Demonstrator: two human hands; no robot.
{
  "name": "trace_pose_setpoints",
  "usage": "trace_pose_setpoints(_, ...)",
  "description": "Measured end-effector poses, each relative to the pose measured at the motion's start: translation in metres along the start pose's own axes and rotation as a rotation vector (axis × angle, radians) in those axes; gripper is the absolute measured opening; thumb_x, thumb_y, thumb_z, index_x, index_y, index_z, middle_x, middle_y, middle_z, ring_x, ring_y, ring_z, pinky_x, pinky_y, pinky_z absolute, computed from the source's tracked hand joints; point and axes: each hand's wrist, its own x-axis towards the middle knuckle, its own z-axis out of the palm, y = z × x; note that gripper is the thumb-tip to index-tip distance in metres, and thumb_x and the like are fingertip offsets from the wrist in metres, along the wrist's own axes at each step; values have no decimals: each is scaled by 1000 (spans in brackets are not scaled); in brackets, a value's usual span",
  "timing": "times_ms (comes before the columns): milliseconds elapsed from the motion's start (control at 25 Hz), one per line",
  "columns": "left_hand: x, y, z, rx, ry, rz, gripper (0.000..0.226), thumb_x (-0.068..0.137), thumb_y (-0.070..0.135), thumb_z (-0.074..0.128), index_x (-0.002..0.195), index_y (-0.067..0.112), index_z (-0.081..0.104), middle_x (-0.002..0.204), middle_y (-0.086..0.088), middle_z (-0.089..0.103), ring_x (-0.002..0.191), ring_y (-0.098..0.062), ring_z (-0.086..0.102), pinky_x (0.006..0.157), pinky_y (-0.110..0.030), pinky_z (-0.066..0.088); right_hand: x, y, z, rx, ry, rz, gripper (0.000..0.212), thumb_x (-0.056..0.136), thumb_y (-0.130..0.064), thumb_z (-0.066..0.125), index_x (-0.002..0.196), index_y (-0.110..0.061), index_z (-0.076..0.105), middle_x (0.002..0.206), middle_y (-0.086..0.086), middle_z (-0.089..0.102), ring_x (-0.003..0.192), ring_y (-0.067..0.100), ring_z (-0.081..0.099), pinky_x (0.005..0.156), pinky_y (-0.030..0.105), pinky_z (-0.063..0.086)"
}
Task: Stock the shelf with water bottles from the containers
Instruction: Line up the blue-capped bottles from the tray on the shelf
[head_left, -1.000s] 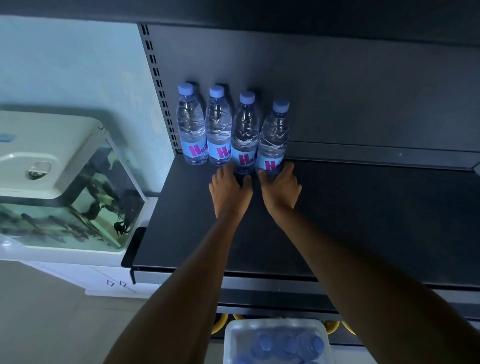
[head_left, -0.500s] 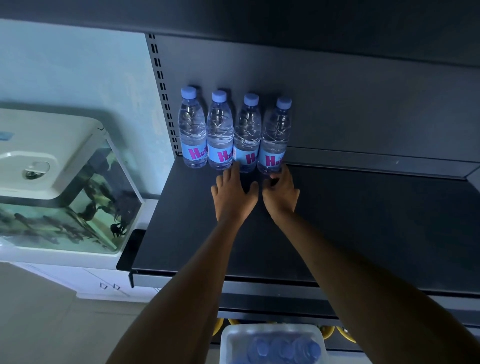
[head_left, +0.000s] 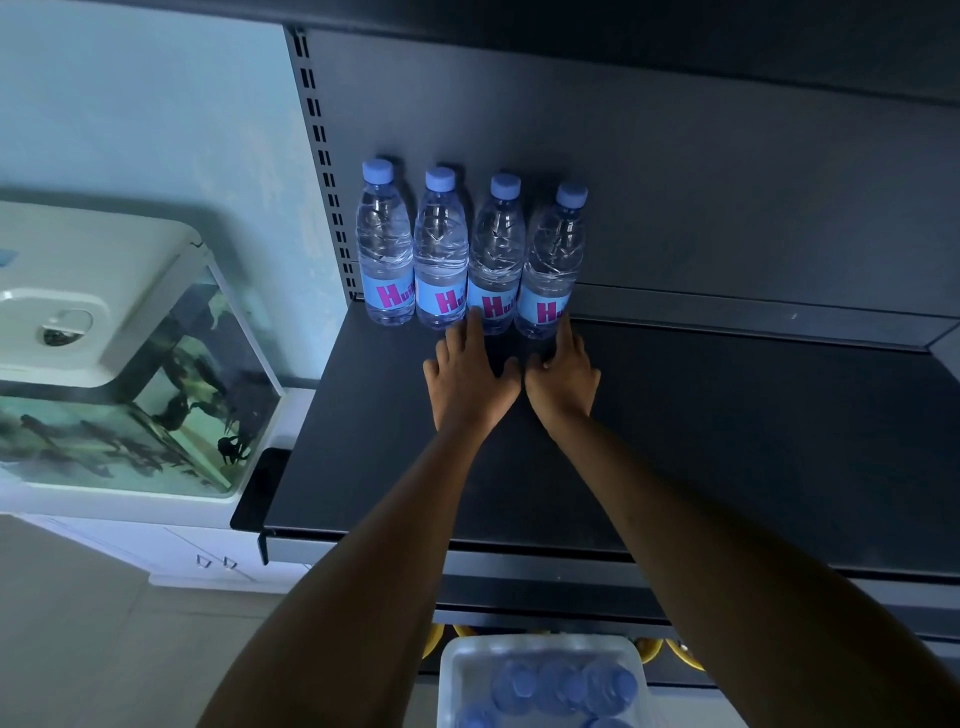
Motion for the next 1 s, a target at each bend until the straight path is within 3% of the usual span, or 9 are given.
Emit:
trace_pose_setpoints(280, -2, -2, -2, -50, -25, 3, 89, 91, 44, 54, 162, 22, 6, 163, 4, 30, 145, -22, 27, 116, -42, 21, -3, -1, -1, 101, 29, 10, 73, 93, -18, 57, 159, -30, 30, 153, -2, 49, 136, 19, 50, 110, 42, 32)
trace_pose_setpoints(360, -5, -2, -5, -27, -61, 14, 90, 91, 43, 56, 162, 19, 5, 163, 1, 29, 146, -24, 26, 117, -43, 21, -4, -2, -6, 141, 12, 21, 70, 92, -16, 58, 157, -29, 35, 149, 0, 50, 129, 20, 55, 110, 42, 36)
trace_pose_setpoints(480, -18, 1, -11, -42, -96, 19, 89, 93, 42, 59, 162, 16, 8, 163, -4, 26, 147, -28, 24, 119, -46, 21, -16, 3, -20, 307, -69, 36, 68, 91, -9, 61, 154, -24, 39, 144, 5, 48, 112, 17, 62, 95, 39, 53)
trace_pose_setpoints(560, -37, 4, -11, -99, -103, 29, 87, 93, 41, 61, 161, 16, 13, 161, -5, 28, 146, -28, 24, 119, -45, 22, -30, 9, -31, 410, -97, 66, 66, 93, -4, 60, 154, -20, 40, 146, 5, 48, 111, 11, 60, 89, 32, 55)
trace_pose_setpoints(720, -99, 6, -9, -217, -24, 113, 70, 91, 30, 68, 151, 11, 38, 127, -6, 51, 120, -23, 40, 106, -39, 39, -85, 24, -52, 560, -105, 57, 60, 94, 2, 57, 150, -15, 43, 145, 4, 52, 114, 9, 58, 88, 17, 49)
trace_pose_setpoints(800, -136, 12, -6, -273, 52, 151, 58, 90, 24, 67, 144, 11, 48, 112, 0, 51, 108, -16, 39, 97, -29, 39, -117, 33, -63, 586, -133, -5, 56, 94, 4, 56, 146, -15, 47, 141, 3, 55, 116, 10, 60, 92, 17, 50)
trace_pose_setpoints(920, -197, 23, 0, -308, 138, 208, 50, 88, 20, 59, 136, 11, 54, 108, 2, 54, 105, -15, 43, 91, -16, 31, -175, 51, -84, 577, -129, -116, 52, 93, 9, 51, 140, -12, 53, 134, 4, 57, 118, 13, 59, 100, 20, 48)
trace_pose_setpoints(1000, -234, 24, 6, -288, 159, 247, 49, 85, 18, 62, 133, 10, 56, 109, -1, 58, 104, -17, 47, 91, -19, 33, -216, 69, -98, 536, -111, -184, 50, 89, 11, 50, 135, -7, 57, 128, 7, 58, 116, 13, 59, 99, 16, 46)
